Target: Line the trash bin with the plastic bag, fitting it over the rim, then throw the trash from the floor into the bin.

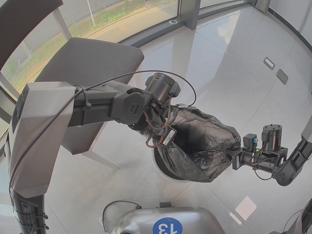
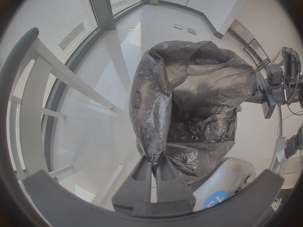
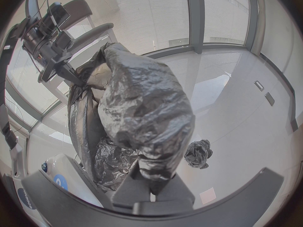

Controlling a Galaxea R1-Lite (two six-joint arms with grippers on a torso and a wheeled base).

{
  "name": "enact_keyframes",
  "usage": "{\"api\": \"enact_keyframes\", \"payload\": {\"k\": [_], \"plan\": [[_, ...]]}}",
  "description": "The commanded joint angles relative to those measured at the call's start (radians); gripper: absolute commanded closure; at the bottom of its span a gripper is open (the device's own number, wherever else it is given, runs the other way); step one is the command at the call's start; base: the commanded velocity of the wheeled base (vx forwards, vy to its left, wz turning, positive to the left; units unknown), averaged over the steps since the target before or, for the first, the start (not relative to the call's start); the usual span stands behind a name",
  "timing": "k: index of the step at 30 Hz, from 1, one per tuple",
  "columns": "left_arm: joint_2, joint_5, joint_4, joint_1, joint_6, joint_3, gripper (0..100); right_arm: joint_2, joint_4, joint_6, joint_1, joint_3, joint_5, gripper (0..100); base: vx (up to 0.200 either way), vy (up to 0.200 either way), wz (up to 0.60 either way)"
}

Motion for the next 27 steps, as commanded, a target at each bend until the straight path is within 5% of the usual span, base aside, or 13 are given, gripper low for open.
{"api": "enact_keyframes", "payload": {"k": [1, 14, 23, 24, 27], "plan": [[0.028, 0.001, -0.002, 0.023, -0.01, -0.008, 100, 0.026, 0.038, -0.001, -0.009, -0.077, 0.002, 100, 0.0, 0.0, 0.0], [-0.047, -0.011, -0.008, 0.084, -0.075, 0.141, 100, 0.13, 0.107, -0.001, 0.009, -0.249, 0.002, 100, 0.0, 0.0, 0.0], [0.025, -0.024, -0.046, 0.05, -0.118, 0.076, 100, 0.132, 0.145, -0.009, -0.015, -0.246, 0.002, 100, 0.0, 0.0, 0.0], [0.036, -0.025, -0.046, 0.047, -0.142, 0.055, 100, 0.132, 0.157, -0.014, -0.02, -0.25, 0.002, 0, 0.0, 0.0, 0.0], [0.051, -0.03, -0.04, 0.042, -0.173, 0.029, 100, 0.135, 0.159, -0.014, -0.018, -0.252, 0.002, 0, 0.0, 0.0, 0.0]]}}
